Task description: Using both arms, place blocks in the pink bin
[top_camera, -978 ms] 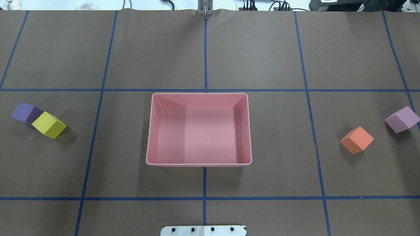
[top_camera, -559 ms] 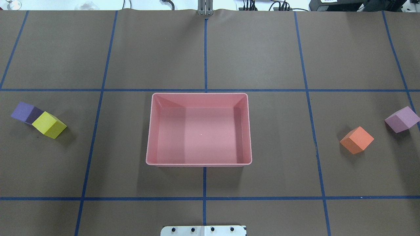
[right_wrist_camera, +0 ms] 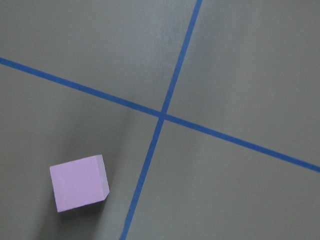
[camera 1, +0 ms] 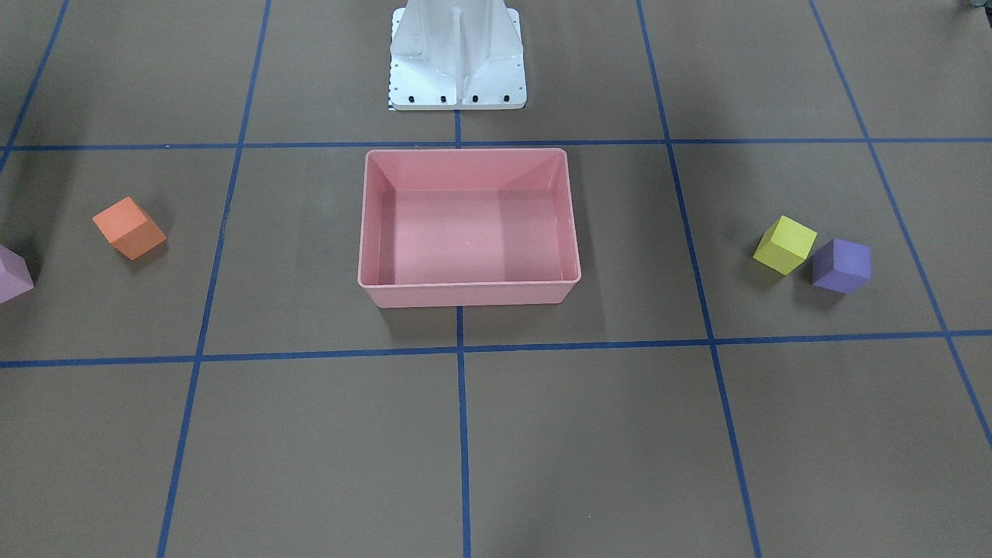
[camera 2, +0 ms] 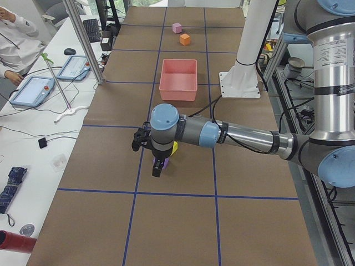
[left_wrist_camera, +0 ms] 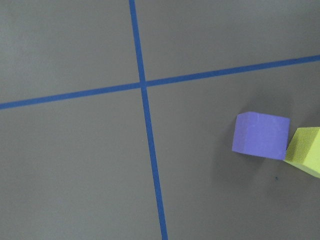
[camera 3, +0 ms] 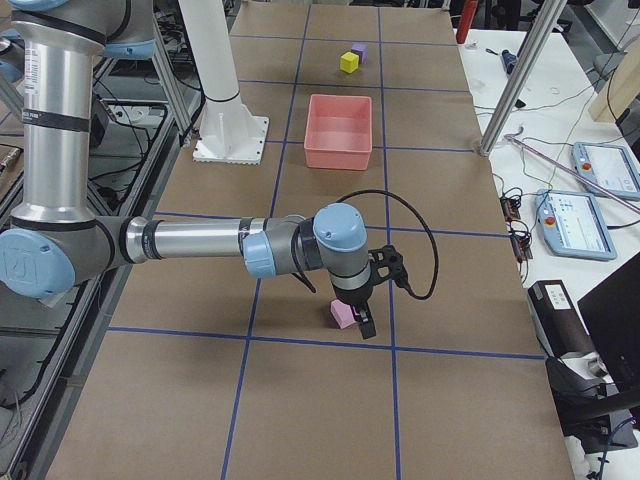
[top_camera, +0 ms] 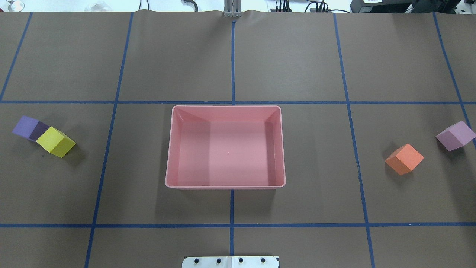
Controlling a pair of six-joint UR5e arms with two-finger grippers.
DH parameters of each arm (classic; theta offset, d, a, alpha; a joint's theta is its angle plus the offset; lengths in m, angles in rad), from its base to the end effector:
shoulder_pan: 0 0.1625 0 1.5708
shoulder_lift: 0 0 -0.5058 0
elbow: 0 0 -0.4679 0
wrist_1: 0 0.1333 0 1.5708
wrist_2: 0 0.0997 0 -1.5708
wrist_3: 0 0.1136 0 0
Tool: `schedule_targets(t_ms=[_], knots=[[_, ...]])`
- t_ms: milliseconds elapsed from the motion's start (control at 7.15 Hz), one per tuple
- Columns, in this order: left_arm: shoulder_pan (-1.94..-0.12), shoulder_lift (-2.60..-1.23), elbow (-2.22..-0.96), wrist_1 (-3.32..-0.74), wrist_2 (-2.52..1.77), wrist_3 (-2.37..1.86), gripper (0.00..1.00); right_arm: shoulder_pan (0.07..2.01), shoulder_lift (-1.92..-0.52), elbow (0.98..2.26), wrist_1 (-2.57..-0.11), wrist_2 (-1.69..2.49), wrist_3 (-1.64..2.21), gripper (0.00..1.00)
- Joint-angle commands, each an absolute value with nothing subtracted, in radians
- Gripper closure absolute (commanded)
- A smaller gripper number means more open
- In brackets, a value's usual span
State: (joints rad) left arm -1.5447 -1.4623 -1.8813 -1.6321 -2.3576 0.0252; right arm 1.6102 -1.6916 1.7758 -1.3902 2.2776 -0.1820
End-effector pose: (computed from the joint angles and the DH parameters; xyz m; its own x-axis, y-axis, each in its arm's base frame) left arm -0.0393 -0.5220 0.6229 0.7002 0.2269 -0.6769 -0.0429 0.9598 0.2774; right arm 0.0801 -0.5214 0.6825 0.7608 -0.3121 0.5690 0.1014 0.9232 0.3708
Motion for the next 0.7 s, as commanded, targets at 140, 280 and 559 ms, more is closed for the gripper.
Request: schedule_targets(t_ms=[140, 280, 559], knots=[[-1.543, -1.480, -1.868, -1.817, -2.370, -0.018, 0.00, 1.606, -1.677, 1.775, -1.344, 2.316, -0.143, 0.00], [-1.498, -1.483, -1.846, -1.831, -2.376, -0.055, 0.00, 1.600, -1.677, 1.770, -1.339, 2.315, -0.143, 0.00], [-1.395, -1.489, -1.792, -1.926, -2.369, -0.239, 0.00, 1.598, -1.677, 1.769, -1.341, 2.319, -0.140, 0.00]])
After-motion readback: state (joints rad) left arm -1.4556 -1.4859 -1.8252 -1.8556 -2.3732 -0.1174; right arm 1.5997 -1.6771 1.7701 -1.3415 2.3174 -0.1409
